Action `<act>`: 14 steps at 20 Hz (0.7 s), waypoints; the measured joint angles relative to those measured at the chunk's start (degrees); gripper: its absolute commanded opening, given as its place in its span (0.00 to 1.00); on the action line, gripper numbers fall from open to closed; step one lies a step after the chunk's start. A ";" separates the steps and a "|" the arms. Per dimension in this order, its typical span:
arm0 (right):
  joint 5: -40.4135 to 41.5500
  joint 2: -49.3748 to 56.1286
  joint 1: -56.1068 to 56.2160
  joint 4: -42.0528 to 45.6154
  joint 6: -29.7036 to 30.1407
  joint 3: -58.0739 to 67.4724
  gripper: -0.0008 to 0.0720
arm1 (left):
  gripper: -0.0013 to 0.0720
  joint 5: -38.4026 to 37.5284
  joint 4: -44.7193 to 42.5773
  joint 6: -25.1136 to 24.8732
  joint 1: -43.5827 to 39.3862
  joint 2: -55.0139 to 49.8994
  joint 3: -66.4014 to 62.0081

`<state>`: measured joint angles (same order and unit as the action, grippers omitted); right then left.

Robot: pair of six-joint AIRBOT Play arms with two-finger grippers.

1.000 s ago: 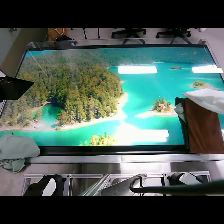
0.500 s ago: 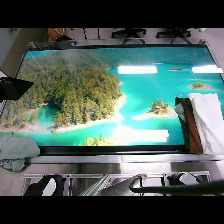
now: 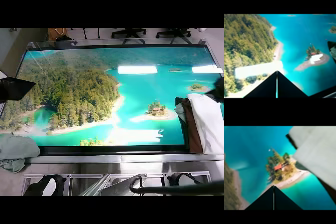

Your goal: Fold the shirts.

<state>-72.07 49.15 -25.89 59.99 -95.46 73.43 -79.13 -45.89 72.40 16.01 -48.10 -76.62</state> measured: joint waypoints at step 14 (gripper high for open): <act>10.12 0.13 30.93 6.16 1.16 -16.39 0.04 | 0.04 17.05 2.01 -1.99 -19.56 9.90 36.13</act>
<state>-61.95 49.28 5.04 66.15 -94.30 57.04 -62.08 -43.88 70.41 -3.55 -38.20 -40.49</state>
